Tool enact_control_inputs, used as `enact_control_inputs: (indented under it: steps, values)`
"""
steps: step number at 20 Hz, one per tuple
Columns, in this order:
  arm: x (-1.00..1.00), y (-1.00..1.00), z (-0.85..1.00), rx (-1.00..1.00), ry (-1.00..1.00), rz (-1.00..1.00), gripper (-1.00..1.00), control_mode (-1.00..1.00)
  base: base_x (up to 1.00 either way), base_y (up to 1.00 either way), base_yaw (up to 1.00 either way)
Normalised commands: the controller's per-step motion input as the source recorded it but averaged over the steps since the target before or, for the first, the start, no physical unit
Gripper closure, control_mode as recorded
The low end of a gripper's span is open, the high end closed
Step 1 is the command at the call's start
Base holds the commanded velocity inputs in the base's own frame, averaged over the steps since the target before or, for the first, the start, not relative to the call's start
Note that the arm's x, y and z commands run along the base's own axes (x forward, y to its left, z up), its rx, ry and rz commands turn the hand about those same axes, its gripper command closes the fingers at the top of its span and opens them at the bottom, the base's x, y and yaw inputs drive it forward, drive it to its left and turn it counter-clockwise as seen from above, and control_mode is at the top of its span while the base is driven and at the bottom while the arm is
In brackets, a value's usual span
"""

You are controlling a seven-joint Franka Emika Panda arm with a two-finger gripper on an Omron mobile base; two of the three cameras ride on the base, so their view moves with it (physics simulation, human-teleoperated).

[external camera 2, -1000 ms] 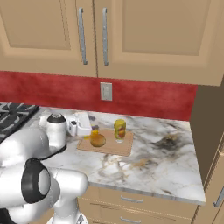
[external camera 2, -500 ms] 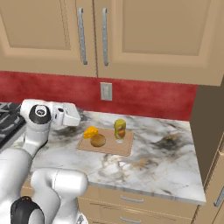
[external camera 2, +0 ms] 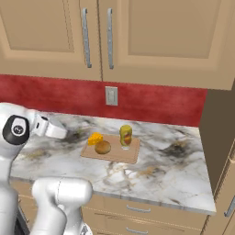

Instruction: Retrieve the reheated potato from the microwave, then place the potato, cheese, and condiment on the cutting board.

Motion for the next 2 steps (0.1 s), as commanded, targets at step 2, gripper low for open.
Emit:
enact_control_inputs:
  steps: [2]
  values:
    - [-0.40, 0.68, 0.18, 0.27, 0.24, 0.21, -1.00, -1.00, 0.00, 0.00, 0.00]
